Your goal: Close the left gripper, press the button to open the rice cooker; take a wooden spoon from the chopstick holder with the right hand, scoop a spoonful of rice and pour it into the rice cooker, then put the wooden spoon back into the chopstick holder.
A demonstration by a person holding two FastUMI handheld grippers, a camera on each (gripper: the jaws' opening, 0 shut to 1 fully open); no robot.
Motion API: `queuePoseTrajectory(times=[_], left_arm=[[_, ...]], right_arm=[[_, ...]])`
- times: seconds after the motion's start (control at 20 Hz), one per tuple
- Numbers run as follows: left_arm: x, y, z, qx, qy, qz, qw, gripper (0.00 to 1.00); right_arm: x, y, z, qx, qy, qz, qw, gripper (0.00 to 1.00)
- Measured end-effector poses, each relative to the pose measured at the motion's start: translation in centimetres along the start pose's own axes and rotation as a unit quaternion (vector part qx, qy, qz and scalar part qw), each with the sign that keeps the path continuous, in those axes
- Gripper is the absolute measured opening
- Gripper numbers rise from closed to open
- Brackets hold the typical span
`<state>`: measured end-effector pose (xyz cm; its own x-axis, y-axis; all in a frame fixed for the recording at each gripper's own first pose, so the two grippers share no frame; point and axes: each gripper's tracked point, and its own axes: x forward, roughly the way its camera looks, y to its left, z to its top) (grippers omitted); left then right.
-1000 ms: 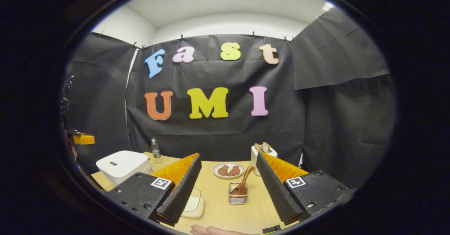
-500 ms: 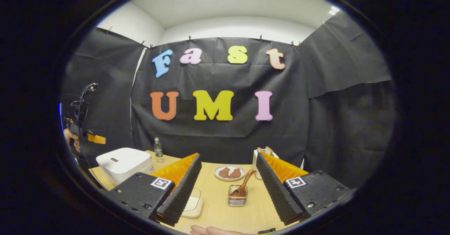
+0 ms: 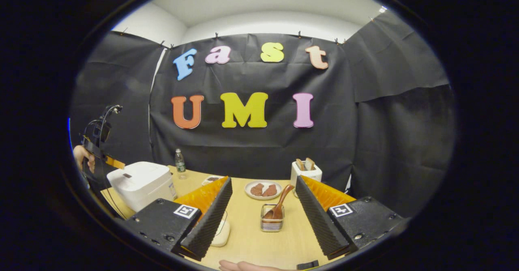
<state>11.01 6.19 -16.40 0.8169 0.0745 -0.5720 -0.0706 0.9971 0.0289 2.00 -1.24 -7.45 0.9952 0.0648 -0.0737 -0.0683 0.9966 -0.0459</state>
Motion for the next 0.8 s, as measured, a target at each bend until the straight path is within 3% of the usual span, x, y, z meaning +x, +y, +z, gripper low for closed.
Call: queuePoseTrajectory(times=[0.25, 0.3, 0.35, 0.4, 0.5, 0.8], left_arm=[[0.8, -0.8, -0.8, 0.015, 0.013, 0.003, 1.0, 0.0], [1.0, -0.9, -0.5, 0.017, 0.007, 0.001, 1.0, 0.08], [1.3, -0.9, -0.9, 0.011, 0.015, 0.0, 1.0, 0.0], [1.3, -0.7, -1.2, 0.009, 0.019, 0.004, 1.0, 0.0], [2.0, -0.2, -1.9, 0.01, 0.027, 0.015, 0.999, 0.0], [1.7, -0.5, -3.3, 0.004, 0.06, 0.01, 0.998, 0.0]], right_arm=[[0.8, -0.9, -1.3, 0.002, 0.012, -0.007, 1.0, 1.0], [0.8, -1.1, -1.4, 0.003, 0.012, -0.008, 1.0, 1.0], [1.1, -1.3, -1.5, 0.006, 0.011, -0.011, 1.0, 1.0], [1.2, -1.6, -1.5, 0.009, 0.011, -0.014, 1.0, 0.96], [1.3, -1.8, -1.9, 0.011, 0.012, -0.015, 1.0, 1.0], [1.8, -2.9, -2.6, 0.013, 0.022, -0.025, 0.999, 0.96]])
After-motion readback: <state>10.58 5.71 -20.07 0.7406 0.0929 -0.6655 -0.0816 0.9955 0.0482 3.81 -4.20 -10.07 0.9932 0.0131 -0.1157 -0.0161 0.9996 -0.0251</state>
